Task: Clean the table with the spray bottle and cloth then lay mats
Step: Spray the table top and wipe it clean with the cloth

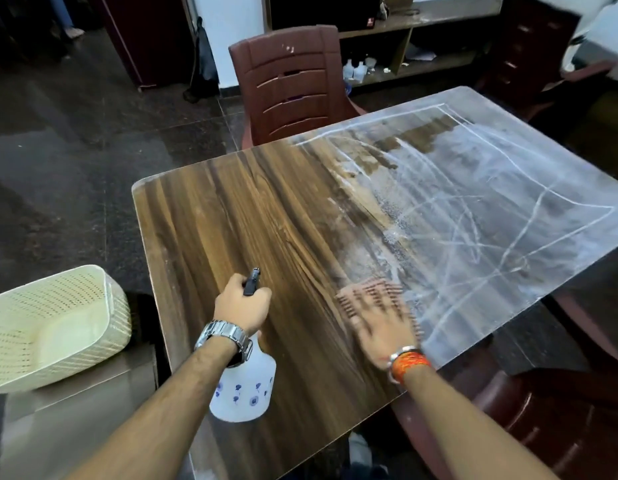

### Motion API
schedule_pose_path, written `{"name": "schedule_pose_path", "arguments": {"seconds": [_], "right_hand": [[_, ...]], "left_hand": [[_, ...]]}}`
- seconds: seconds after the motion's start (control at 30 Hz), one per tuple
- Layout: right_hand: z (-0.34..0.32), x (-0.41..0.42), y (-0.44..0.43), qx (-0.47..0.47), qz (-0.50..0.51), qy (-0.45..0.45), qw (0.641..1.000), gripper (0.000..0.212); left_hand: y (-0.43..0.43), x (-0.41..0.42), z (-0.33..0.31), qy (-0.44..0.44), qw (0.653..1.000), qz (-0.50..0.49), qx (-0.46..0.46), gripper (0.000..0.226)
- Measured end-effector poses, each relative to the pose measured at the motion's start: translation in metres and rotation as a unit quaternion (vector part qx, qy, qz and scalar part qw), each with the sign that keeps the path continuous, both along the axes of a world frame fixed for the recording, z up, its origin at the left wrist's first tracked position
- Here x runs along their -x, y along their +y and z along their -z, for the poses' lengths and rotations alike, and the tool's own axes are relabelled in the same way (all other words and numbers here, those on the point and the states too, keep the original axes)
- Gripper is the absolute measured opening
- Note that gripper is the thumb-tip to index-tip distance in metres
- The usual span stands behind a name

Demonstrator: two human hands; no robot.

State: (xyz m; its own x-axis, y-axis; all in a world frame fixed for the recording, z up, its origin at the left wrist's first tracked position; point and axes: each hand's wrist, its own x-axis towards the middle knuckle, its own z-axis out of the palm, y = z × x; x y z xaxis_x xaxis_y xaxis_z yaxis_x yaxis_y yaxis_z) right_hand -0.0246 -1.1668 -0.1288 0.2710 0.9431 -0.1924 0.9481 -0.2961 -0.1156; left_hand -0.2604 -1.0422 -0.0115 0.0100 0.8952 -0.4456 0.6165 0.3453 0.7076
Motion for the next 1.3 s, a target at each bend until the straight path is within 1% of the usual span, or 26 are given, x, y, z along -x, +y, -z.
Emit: {"name": "schedule_pose_path", "arguments": {"seconds": [0.07, 0.1, 0.13, 0.17, 0.2, 0.23, 0.3, 0.33, 0.4, 0.47, 0.53, 0.63, 0.73, 0.83, 0.87, 0.9, 0.93, 0.97, 1.03, 1.07, 1.1, 1.13, 1.17, 1.2, 1.23, 1.3], "right_hand": [[-0.002, -0.043, -0.011, 0.023, 0.116, -0.002, 0.993, 0.056], [-0.003, -0.051, -0.015, 0.028, 0.165, 0.007, 0.986, 0.054], [-0.004, -0.049, -0.019, 0.025, 0.201, 0.013, 0.979, 0.053], [-0.004, -0.037, -0.022, 0.014, 0.212, 0.010, 0.977, 0.055], [-0.004, -0.017, -0.026, -0.004, 0.198, 0.006, 0.980, 0.057], [-0.005, 0.006, -0.033, -0.020, 0.157, 0.014, 0.987, 0.058], [-0.008, 0.050, -0.055, -0.035, 0.028, 0.050, 0.998, 0.061], [-0.010, 0.063, -0.067, -0.036, -0.035, 0.061, 0.997, 0.061], [-0.010, 0.059, -0.078, -0.036, -0.128, 0.063, 0.989, 0.057], [-0.007, 0.028, -0.079, -0.034, -0.170, 0.041, 0.984, 0.056], [-0.007, -0.006, -0.072, -0.015, -0.137, 0.035, 0.990, 0.056], [-0.005, -0.068, -0.058, 0.006, -0.040, 0.021, 0.999, 0.053], [-0.007, -0.120, -0.034, 0.040, 0.042, -0.004, 0.998, 0.055], [-0.008, -0.123, -0.008, 0.029, 0.140, 0.028, 0.989, 0.054], [-0.008, -0.111, -0.002, 0.022, 0.150, 0.035, 0.988, 0.055], [-0.008, -0.097, -0.001, 0.014, 0.133, 0.034, 0.990, 0.056], [-0.008, -0.081, -0.004, 0.000, 0.087, 0.034, 0.996, 0.057], [-0.008, -0.065, -0.010, -0.012, 0.022, 0.041, 0.999, 0.057], [-0.007, -0.049, -0.026, -0.026, -0.112, 0.064, 0.991, 0.054], [-0.005, -0.055, -0.029, -0.031, -0.161, 0.072, 0.984, 0.053], [-0.002, -0.070, -0.028, -0.036, -0.189, 0.069, 0.979, 0.052], [0.002, -0.090, -0.024, -0.044, -0.190, 0.050, 0.980, 0.052], [0.006, -0.112, -0.017, -0.049, -0.165, 0.030, 0.985, 0.053], [0.008, -0.135, -0.009, -0.045, -0.110, 0.016, 0.993, 0.054], [0.008, -0.158, 0.001, -0.039, -0.035, 0.010, 0.999, 0.054], [0.006, -0.187, 0.020, -0.030, 0.116, 0.029, 0.992, 0.055]], "left_hand": [[-0.004, -0.008, -0.001, 0.000, 1.000, 0.011, -0.001, 0.011], [-0.005, -0.012, -0.002, 0.003, 1.000, 0.015, -0.001, 0.011], [-0.007, -0.016, -0.003, 0.004, 1.000, 0.016, -0.002, 0.013], [-0.008, -0.021, -0.003, 0.003, 1.000, 0.015, -0.001, 0.015], [-0.010, -0.024, -0.004, 0.002, 1.000, 0.016, 0.000, 0.018], [-0.011, -0.030, -0.005, -0.003, 1.000, 0.018, -0.001, 0.020], [-0.014, -0.042, -0.007, -0.007, 1.000, 0.022, -0.001, 0.024], [-0.014, -0.048, -0.006, -0.002, 1.000, 0.030, 0.000, 0.026], [-0.015, -0.058, -0.008, -0.003, 0.999, 0.039, 0.004, 0.023], [-0.014, -0.073, -0.008, -0.006, 0.999, 0.050, 0.001, 0.020], [-0.015, -0.083, -0.008, -0.003, 0.999, 0.053, 0.001, 0.017], [-0.020, -0.103, -0.007, -0.001, 0.998, 0.059, 0.010, 0.017], [-0.026, -0.118, -0.005, 0.025, 0.997, 0.077, 0.002, 0.020], [-0.032, -0.134, -0.002, 0.038, 0.996, 0.081, 0.000, 0.017], [-0.033, -0.140, -0.001, 0.043, 0.996, 0.082, -0.001, 0.015], [-0.034, -0.147, 0.000, 0.048, 0.995, 0.082, -0.002, 0.015], [-0.034, -0.154, 0.000, 0.054, 0.995, 0.085, -0.004, 0.015], [-0.034, -0.161, 0.000, 0.061, 0.994, 0.089, -0.009, 0.017], [-0.031, -0.174, -0.001, 0.068, 0.993, 0.093, -0.018, 0.023], [-0.030, -0.180, -0.002, 0.070, 0.993, 0.093, -0.019, 0.024], [-0.028, -0.186, -0.002, 0.073, 0.993, 0.093, -0.020, 0.024], [-0.026, -0.190, -0.002, 0.075, 0.993, 0.092, -0.020, 0.022], [-0.024, -0.193, -0.002, 0.072, 0.993, 0.090, -0.017, 0.021], [-0.022, -0.195, -0.002, 0.063, 0.994, 0.085, -0.014, 0.021], [-0.020, -0.197, 0.000, 0.053, 0.996, 0.077, -0.012, 0.022], [-0.016, -0.198, 0.001, 0.046, 0.997, 0.068, -0.008, 0.023]]}}
